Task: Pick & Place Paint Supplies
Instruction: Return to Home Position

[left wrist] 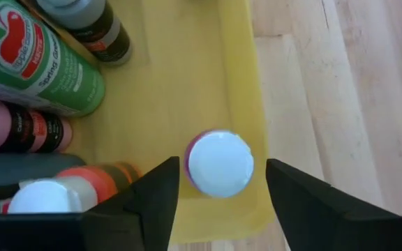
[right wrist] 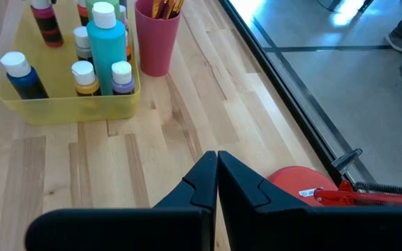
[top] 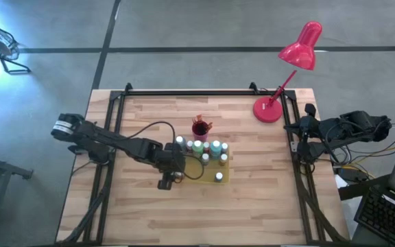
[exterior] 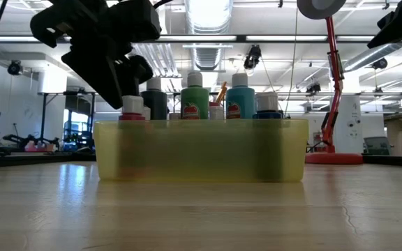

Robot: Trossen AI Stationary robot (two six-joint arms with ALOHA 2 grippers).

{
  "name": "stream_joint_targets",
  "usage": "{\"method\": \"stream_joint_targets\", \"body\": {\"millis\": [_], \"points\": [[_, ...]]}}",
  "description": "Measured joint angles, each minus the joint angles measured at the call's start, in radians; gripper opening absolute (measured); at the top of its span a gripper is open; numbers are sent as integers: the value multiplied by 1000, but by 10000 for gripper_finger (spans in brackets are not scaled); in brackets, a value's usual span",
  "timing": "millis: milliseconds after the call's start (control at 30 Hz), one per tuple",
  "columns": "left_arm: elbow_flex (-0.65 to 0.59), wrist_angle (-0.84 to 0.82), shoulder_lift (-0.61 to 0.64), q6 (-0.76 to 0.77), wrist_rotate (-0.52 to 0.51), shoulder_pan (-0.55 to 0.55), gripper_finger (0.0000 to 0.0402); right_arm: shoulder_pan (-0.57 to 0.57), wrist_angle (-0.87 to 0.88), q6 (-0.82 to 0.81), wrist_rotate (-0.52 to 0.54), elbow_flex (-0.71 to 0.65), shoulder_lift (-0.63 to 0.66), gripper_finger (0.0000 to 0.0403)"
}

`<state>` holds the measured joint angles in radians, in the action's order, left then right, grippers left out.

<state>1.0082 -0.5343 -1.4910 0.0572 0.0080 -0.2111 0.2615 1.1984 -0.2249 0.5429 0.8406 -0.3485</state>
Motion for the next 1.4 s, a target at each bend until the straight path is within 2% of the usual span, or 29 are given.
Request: {"method": "stream_joint_targets", "body": {"millis": [233,367,567,667,800,867,1000,1233,1400], "points": [[99,-106,81,-43,-35,0,217,0,0,0,0,0,0,8],[142,-73,163,-81,-71,-1,217,0,0,0,0,0,0,8],[139,-14,297,-103,-114,-11,217,0,0,0,0,0,0,8],[139,-7,364,-109,-236,-15,217,0,0,0,0,0,0,8],[153,-23,432,-100,-471,-12,218,0,0,0,0,0,0,8],[183,-81,449,-83,-526,-2,218,0,0,0,0,0,0,8],[294,-229,436,-11,-540,54,218,0,0,0,0,0,0,8],[546,-539,319,17,-543,182,218,0,0,0,0,0,0,8],[689,-647,231,12,-545,258,218,0,0,0,0,0,0,8]]}}
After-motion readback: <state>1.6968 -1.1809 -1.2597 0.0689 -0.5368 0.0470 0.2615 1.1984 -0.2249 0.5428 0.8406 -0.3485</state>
